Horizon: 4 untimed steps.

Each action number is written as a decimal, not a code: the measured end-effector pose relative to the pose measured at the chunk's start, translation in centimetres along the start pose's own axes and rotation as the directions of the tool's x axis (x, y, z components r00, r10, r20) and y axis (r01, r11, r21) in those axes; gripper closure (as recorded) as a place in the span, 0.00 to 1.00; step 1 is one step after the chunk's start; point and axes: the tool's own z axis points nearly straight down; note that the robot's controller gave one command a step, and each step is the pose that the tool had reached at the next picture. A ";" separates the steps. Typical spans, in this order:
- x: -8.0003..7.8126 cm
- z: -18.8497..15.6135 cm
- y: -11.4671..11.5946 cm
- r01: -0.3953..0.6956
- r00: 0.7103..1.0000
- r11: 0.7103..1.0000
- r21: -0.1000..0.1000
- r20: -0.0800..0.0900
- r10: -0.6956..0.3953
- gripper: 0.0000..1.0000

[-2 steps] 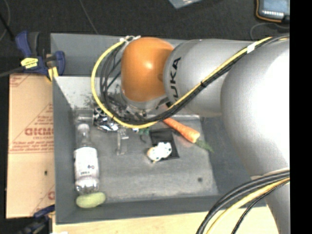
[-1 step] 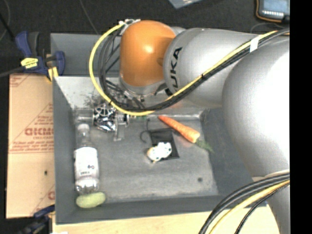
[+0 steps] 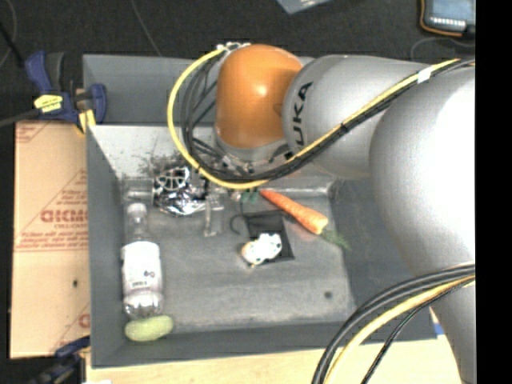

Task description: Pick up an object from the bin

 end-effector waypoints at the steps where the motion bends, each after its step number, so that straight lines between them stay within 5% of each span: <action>1: 0.0 0.9 -3.7 -0.002 1.000 1.000 0.004 0.005 0.002 0.00; 3: 0.1 1.8 -6.3 -0.207 0.978 0.978 0.002 0.005 0.207 0.00; 4: -0.6 3.8 -5.1 -0.091 0.996 0.996 0.003 0.014 0.091 0.00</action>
Offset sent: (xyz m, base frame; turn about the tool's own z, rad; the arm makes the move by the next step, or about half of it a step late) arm 0.0126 -0.0428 -0.0478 0.2481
